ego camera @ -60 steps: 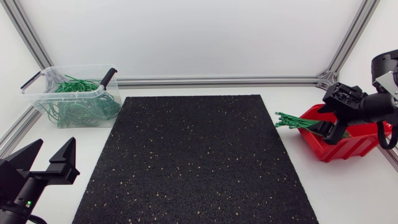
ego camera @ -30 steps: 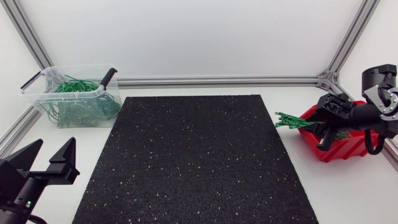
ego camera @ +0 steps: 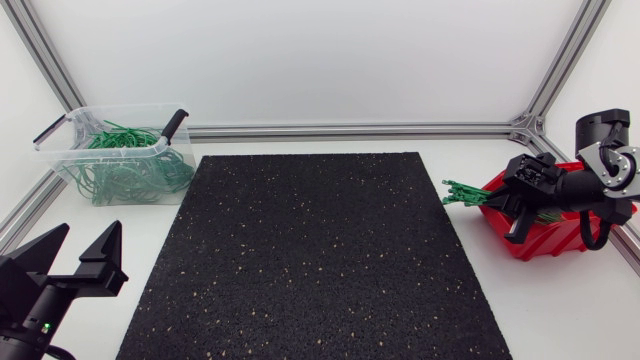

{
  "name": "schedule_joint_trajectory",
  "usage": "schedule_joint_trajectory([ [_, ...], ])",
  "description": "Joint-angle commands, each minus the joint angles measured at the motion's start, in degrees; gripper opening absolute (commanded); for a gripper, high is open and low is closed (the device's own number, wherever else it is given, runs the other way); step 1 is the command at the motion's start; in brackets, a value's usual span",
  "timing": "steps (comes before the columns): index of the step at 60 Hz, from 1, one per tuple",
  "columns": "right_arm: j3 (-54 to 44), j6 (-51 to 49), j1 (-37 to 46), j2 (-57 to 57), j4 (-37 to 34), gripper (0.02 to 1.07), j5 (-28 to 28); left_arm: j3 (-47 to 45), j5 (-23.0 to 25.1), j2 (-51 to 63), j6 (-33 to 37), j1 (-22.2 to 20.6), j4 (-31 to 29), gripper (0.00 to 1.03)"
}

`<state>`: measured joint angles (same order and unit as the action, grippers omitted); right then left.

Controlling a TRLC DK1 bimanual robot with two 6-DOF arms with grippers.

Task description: Take a green cable tie from the red box, thread the tail through the head to close it, then place it in the transparent bin on the left.

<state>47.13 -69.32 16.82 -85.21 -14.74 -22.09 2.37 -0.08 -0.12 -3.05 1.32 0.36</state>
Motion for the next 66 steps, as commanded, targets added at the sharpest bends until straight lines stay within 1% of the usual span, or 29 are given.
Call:
schedule_joint_trajectory([
  [1, -1.9, -1.8, -0.4, -0.7, 0.2, 0.14, -0.1, -2.2, 0.1, -0.5, -1.3, 0.1, -1.3, 1.0],
  [4, -2.0, -2.0, 0.0, -0.1, 0.0, 0.11, -0.6, -2.2, 0.0, -0.5, -1.2, 0.1, -1.4, 1.0],
  [22, -7.8, -5.9, 1.3, 8.0, -2.1, 0.11, -0.9, -2.2, 0.0, -0.5, -1.3, 0.0, -1.4, 1.0],
  [35, -9.2, -8.2, 3.5, 9.1, -2.7, 0.13, -1.1, -2.2, 0.0, -0.5, -1.3, 0.3, -1.4, 1.0],
  [37, -9.1, -8.4, 3.8, 9.1, -2.7, 0.17, -1.2, -2.2, 0.0, -0.5, -1.3, 0.3, -1.5, 1.0],
  [38, -9.0, -8.4, 4.0, 9.1, -2.7, 0.22, -1.3, -2.2, 0.1, -0.5, -1.3, 0.3, -1.5, 1.0],
  [39, -9.0, -8.4, 4.1, 9.1, -2.7, 0.3, -1.3, -2.2, 0.0, -0.5, -1.3, 0.3, -1.5, 1.0],
  [41, -9.1, -8.4, 4.4, 9.4, -2.7, 0.5, -1.3, -2.2, 0.1, -0.5, -1.3, 0.3, -1.5, 1.0],
  [42, -9.1, -8.4, 4.5, 9.6, -2.7, 0.57, -1.3, -2.2, 0.0, -0.5, -1.3, 0.2, -1.5, 1.0],
  [44, -9.1, -8.5, 4.8, 10.1, -2.8, 0.62, -1.3, -2.2, 0.0, -0.5, -1.3, 0.2, -1.5, 1.0],
  [50, -8.2, -8.6, 5.9, 11.3, -4.5, 0.7, -2.4, -2.2, 0.0, -0.5, -1.3, 0.2, -1.5, 1.0],
  [66, -6.9, -8.7, 5.9, 11.3, -5.6, 0.71, -3.0, -2.2, 0.0, -0.5, -1.3, 0.5, -1.5, 1.0],
])
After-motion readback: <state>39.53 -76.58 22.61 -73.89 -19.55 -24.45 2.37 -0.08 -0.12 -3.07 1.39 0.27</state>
